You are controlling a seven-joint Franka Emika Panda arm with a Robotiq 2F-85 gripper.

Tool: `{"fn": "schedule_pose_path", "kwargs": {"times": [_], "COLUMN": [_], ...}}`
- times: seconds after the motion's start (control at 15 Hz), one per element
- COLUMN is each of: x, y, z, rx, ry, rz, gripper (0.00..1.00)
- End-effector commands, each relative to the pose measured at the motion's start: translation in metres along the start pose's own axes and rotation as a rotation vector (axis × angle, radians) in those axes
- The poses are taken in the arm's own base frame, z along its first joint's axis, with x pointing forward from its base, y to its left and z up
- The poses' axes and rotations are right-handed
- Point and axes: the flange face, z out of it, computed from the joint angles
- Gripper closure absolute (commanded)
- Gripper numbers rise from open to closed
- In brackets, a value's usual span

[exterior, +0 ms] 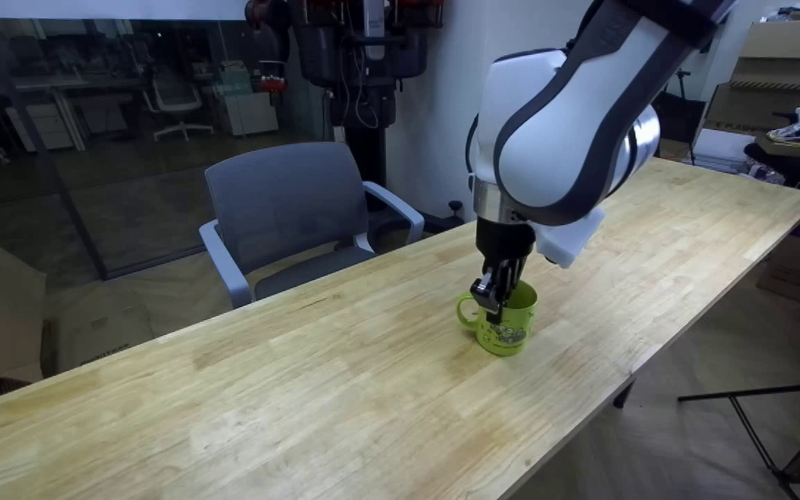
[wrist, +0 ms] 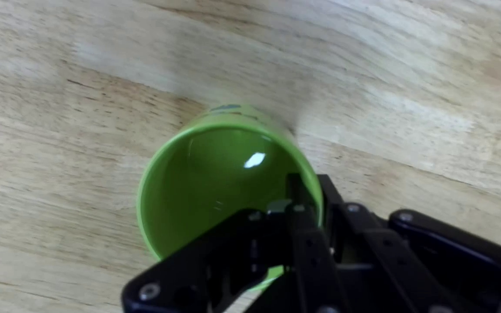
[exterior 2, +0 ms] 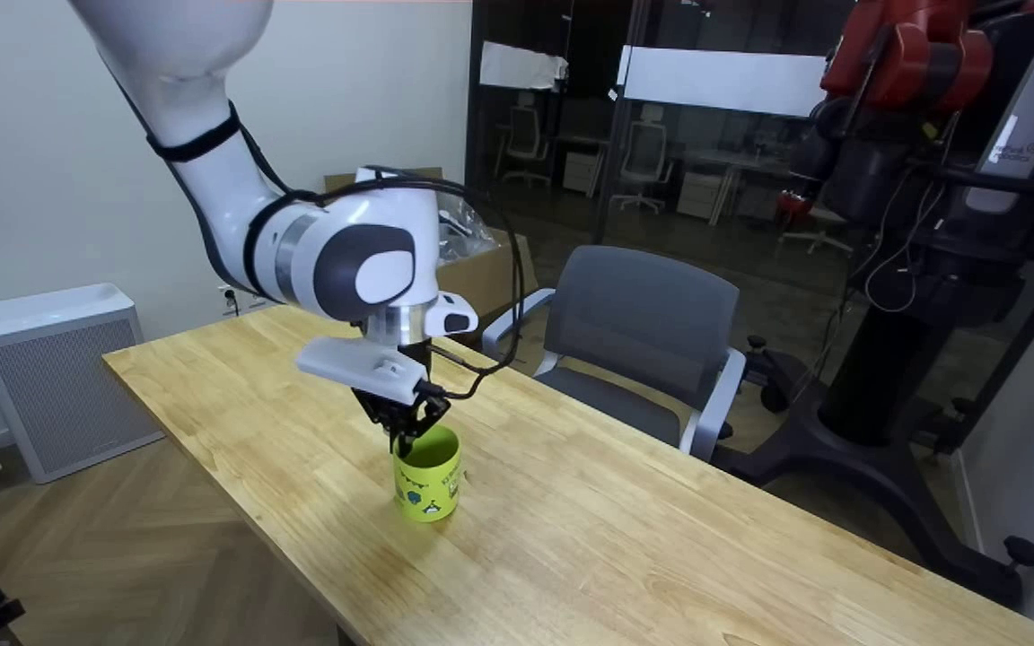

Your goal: Move the mug forward.

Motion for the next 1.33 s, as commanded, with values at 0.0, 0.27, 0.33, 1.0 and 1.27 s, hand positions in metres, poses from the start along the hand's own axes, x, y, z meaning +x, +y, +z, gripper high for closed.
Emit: {"fn": "schedule_pose_path", "kwargs": {"times": [0.0, 0.27, 0.33, 1.0, 1.27], "x": [-0.012, -0.015, -0.015, -0.016, -0.017], "y": [-0.002, -0.001, -0.001, -0.001, 0.000], "z": [-0.011, -0.012, -0.013, -0.016, -0.033], "rx": [0.019, 0.038, 0.043, 0.038, 0.008], "ry": [0.022, 0.009, 0.008, -0.016, -0.014], "rz": [0.063, 0.076, 0.079, 0.086, 0.084], "gripper": [0.98, 0.98, 0.98, 0.58, 0.30]}}
